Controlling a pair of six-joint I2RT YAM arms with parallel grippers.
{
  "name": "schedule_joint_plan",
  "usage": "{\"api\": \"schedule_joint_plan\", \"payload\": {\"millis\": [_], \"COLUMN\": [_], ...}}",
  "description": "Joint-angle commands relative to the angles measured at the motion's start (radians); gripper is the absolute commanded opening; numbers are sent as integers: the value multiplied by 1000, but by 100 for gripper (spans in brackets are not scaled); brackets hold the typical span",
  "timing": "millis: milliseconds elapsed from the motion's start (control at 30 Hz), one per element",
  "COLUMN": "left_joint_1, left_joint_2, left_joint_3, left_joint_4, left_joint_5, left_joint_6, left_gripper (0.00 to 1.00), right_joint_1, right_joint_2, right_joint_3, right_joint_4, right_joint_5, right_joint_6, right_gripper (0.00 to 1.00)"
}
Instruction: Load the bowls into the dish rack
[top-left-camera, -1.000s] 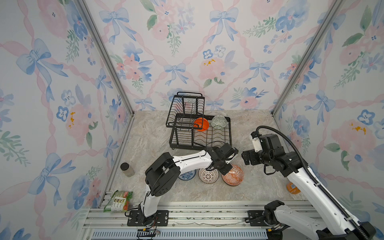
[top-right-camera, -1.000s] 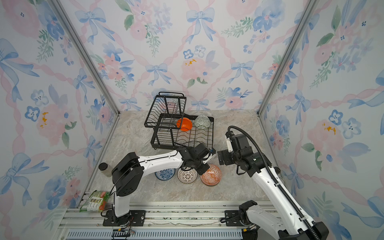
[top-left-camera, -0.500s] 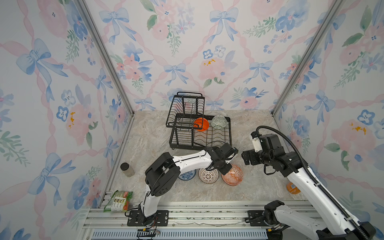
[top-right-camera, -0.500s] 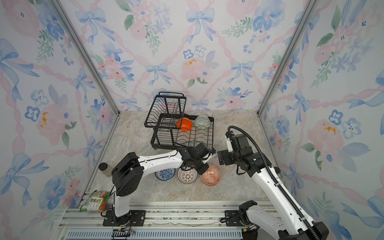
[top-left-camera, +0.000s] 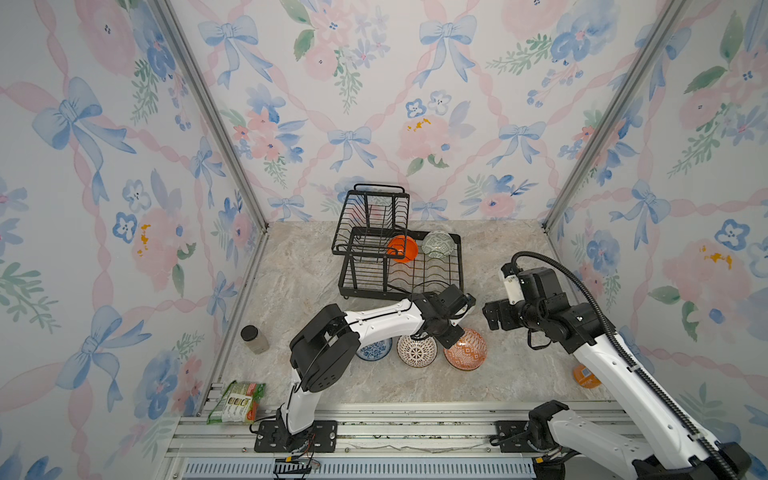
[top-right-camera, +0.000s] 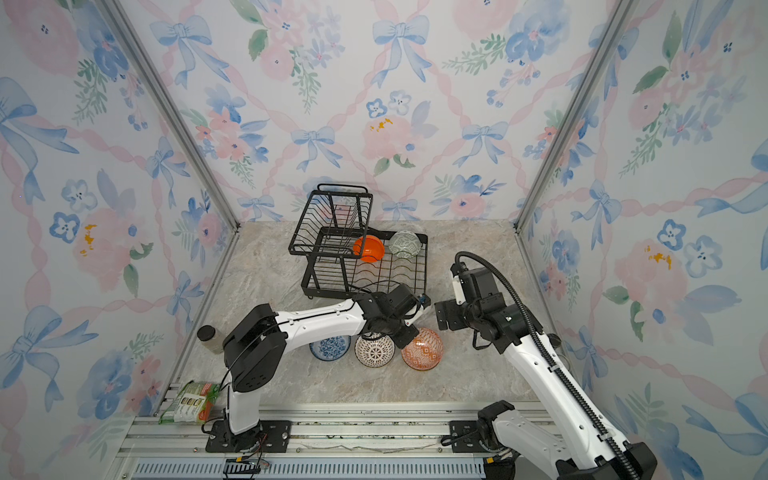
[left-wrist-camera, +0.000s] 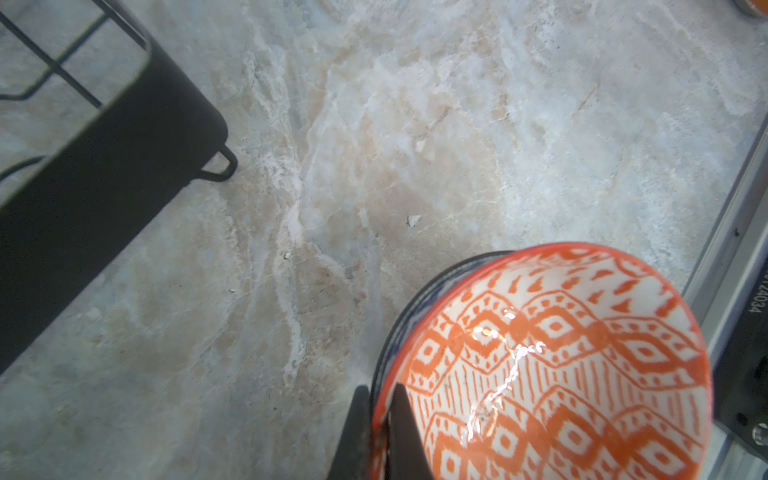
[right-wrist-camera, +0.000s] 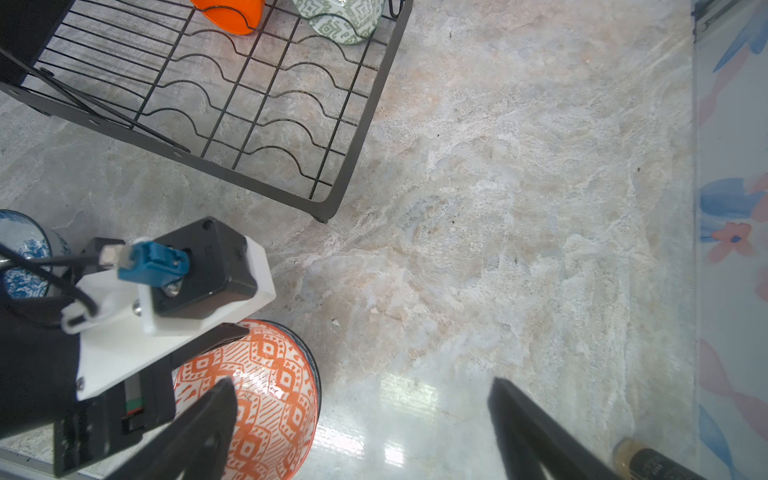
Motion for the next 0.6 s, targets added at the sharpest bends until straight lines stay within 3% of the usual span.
{"api": "schedule_joint_plan", "payload": {"millis": [0,567], "left_joint_1": [4,4], "left_joint_2": [-25,-101], "left_joint_3": [21,25], "left_joint_4": [-2,-2], "left_joint_5": [4,-47], "left_joint_6": [3,4], "left_gripper": [0,0], "right_joint_1": [12,13], "right_joint_2": [7,10], "right_joint_3": [-5,-1], "right_joint_4": [4,6], "right_joint_5": [-9,-10], "right_joint_6": [-10,-12], "right_gripper": [97,97]}}
